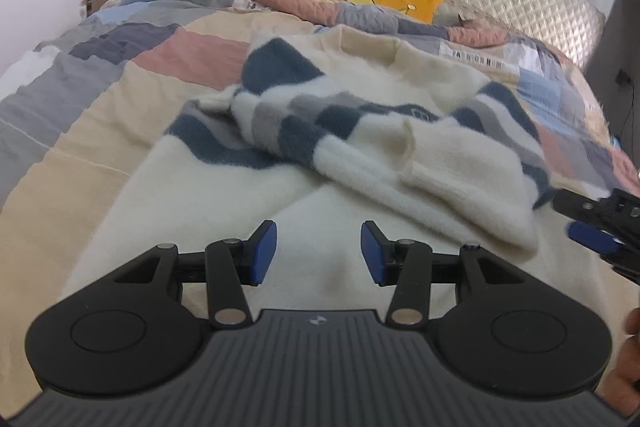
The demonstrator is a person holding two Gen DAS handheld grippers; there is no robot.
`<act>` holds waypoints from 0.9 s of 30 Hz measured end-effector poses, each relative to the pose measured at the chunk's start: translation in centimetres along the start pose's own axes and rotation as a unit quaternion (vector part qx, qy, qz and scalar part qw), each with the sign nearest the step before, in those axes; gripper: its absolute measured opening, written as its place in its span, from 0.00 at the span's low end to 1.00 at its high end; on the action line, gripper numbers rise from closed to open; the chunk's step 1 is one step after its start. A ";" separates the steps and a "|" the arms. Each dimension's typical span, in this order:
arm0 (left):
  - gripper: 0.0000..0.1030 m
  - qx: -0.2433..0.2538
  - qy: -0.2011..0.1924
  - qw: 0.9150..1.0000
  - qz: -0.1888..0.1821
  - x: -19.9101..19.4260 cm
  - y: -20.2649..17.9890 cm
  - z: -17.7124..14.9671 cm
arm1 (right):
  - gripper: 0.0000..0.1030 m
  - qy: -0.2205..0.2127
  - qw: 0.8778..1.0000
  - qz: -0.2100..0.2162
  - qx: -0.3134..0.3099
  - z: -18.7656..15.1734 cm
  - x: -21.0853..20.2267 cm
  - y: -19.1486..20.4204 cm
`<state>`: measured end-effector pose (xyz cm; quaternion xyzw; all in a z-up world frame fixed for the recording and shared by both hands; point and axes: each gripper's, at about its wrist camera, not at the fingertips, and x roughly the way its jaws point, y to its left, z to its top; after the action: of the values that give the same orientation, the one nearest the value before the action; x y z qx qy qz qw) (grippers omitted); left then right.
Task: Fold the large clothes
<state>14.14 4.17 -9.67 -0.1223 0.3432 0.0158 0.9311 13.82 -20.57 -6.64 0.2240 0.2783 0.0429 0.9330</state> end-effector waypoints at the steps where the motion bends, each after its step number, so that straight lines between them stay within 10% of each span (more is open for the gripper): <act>1: 0.51 -0.005 -0.001 1.000 -0.002 -0.1 0.1 0.1 | 0.56 -0.002 1.000 0.018 -0.016 0.1 0.4 0.9; 7: 0.51 -0.010 0.004 1.000 0.003 0.5 0.5 0.1 | 0.69 0.002 0.986 0.054 -0.160 -0.2 3.2 5.7; 17: 0.51 -0.024 0.011 1.000 0.007 1.4 0.8 0.2 | 0.74 0.051 0.983 0.048 -0.167 -2.5 5.6 4.7; 21: 0.51 -0.029 0.015 0.999 0.002 1.6 0.9 0.2 | 0.63 0.051 0.985 0.042 -0.157 -2.7 5.6 4.3; 25: 0.51 -0.031 0.016 0.999 0.001 1.7 0.9 0.2 | 0.23 0.037 0.987 0.019 -0.153 -2.5 5.4 4.2; 27: 0.51 -0.037 0.018 0.999 -0.001 1.8 1.1 0.2 | 0.19 0.025 0.993 0.025 -0.115 -2.1 4.9 3.5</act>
<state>15.56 5.15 -10.89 -0.1571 0.3585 0.0250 0.9199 16.94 -15.59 -9.11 0.1209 0.2887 0.1030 0.9441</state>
